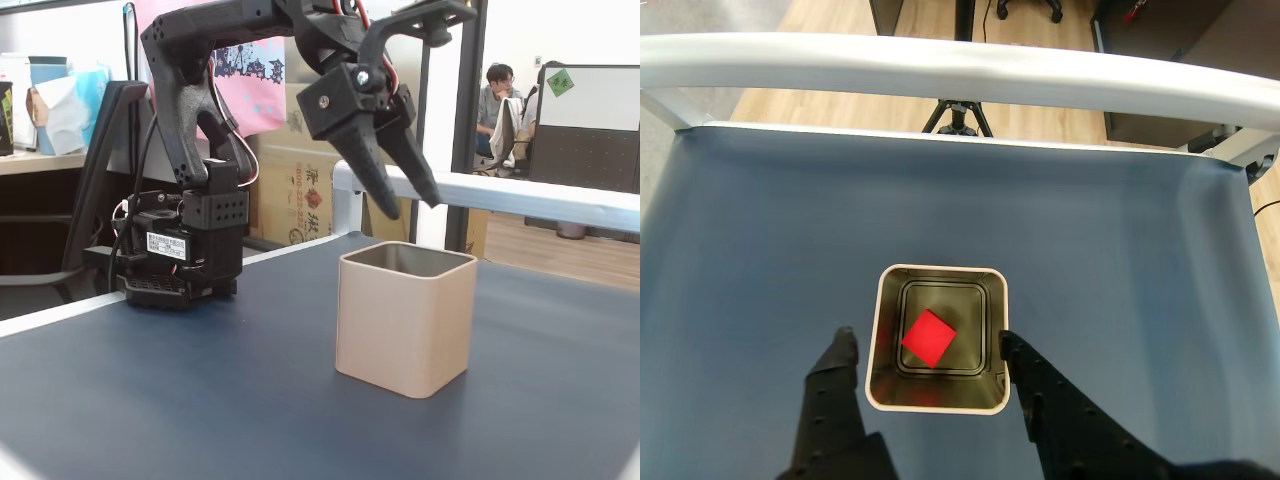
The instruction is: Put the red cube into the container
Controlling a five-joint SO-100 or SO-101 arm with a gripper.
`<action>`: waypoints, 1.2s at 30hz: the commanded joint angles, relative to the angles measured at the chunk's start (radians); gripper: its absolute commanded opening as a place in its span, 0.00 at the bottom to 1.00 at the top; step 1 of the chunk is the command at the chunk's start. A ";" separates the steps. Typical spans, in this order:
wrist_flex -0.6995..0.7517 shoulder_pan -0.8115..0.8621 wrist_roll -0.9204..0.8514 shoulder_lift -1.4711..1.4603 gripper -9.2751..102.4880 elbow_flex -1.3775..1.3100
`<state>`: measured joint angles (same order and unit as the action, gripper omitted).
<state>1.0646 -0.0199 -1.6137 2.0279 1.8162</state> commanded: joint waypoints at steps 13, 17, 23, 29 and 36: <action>-0.058 0.301 -0.012 0.224 0.08 0.170; -0.072 0.425 -0.083 0.351 0.08 0.373; -0.216 0.399 -0.109 0.569 0.08 0.759; -0.276 0.183 0.009 0.764 0.08 0.997; -0.206 0.032 0.075 0.986 0.08 1.198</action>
<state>0.8376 0.0399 -1.5570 2.9637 2.9882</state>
